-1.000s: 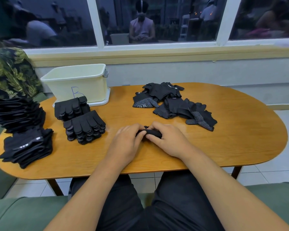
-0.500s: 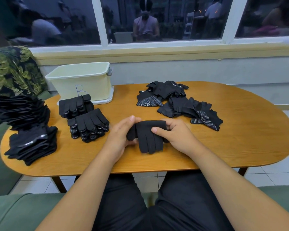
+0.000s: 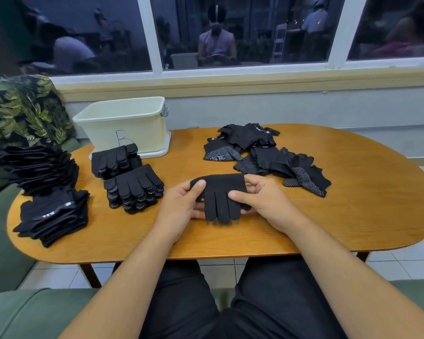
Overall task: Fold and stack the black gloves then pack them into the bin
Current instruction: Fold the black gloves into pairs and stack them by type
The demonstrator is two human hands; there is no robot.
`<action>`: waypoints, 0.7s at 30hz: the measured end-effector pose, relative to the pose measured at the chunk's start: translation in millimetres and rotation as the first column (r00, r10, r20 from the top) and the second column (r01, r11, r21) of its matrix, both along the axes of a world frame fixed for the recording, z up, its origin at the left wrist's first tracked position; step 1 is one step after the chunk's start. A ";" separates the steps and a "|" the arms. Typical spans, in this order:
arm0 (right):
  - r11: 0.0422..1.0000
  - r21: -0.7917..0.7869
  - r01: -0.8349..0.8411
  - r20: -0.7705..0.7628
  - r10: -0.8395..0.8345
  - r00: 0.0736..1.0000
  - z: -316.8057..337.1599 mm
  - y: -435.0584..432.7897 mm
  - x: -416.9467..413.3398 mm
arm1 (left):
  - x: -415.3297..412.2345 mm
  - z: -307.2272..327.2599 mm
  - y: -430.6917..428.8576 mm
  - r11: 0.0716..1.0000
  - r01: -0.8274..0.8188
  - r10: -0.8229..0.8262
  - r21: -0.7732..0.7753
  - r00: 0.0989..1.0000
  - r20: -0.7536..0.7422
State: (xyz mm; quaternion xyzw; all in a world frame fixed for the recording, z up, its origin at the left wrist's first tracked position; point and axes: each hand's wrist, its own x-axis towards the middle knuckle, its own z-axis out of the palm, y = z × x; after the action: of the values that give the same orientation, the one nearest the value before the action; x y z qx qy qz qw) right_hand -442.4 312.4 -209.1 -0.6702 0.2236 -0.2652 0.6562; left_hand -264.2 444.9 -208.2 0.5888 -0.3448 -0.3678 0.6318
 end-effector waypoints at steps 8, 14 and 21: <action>0.995 -0.036 0.089 -0.019 -0.089 0.996 -5.6 -4.2 4.3 | -5.8 -5.0 0.7 0.994 -0.016 0.025 -0.112 0.997 0.080; 0.996 0.000 0.084 0.119 -0.083 0.989 -5.5 10.1 16.6 | -4.2 -6.9 5.2 0.963 -0.191 0.219 -0.190 0.965 0.142; 0.984 -0.137 0.114 0.060 -0.107 0.992 -2.8 34.7 47.0 | 13.5 -2.8 34.6 0.916 -0.350 0.394 -0.195 0.873 0.287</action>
State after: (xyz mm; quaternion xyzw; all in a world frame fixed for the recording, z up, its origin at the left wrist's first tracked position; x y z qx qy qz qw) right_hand -395.4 347.1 -211.9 -0.6941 0.2239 -0.3337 0.5972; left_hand -250.8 479.6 -211.0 0.6514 -0.3472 -0.1142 0.6649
